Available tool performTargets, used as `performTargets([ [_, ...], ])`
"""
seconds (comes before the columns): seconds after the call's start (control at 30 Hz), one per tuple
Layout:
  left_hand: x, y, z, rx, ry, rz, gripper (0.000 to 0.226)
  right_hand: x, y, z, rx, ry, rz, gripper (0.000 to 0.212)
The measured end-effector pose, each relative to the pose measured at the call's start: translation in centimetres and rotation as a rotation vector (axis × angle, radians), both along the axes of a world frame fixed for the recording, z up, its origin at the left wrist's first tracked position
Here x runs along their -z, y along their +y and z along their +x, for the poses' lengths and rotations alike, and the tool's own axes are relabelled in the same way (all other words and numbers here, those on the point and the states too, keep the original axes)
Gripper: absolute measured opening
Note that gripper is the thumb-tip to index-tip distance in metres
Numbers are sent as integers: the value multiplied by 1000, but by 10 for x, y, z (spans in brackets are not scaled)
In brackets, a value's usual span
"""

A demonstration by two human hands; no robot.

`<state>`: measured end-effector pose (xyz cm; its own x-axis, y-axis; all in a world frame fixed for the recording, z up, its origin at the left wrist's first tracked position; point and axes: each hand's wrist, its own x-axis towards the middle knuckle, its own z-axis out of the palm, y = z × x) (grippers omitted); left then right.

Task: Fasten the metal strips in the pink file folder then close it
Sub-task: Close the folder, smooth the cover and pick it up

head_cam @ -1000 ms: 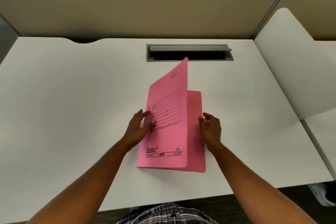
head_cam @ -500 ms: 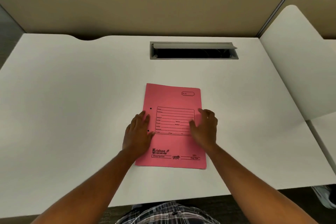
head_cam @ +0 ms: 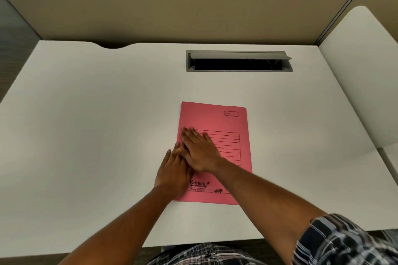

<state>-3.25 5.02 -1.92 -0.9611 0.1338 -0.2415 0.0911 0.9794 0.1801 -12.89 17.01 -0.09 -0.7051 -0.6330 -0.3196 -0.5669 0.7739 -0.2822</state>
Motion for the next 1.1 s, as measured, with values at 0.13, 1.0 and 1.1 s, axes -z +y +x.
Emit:
performTargets([
  [0.13,2,-4,1,37,1,-25,71,-1,-12,-18,-19,40,54,74],
  [1.0,0,-13,63,57,14,188,76,-17,18,-38,399,98,-293,57],
  [1.1,-10,-8,46,-194,68,375,60,-16,46,-15,695,219,-255,51],
])
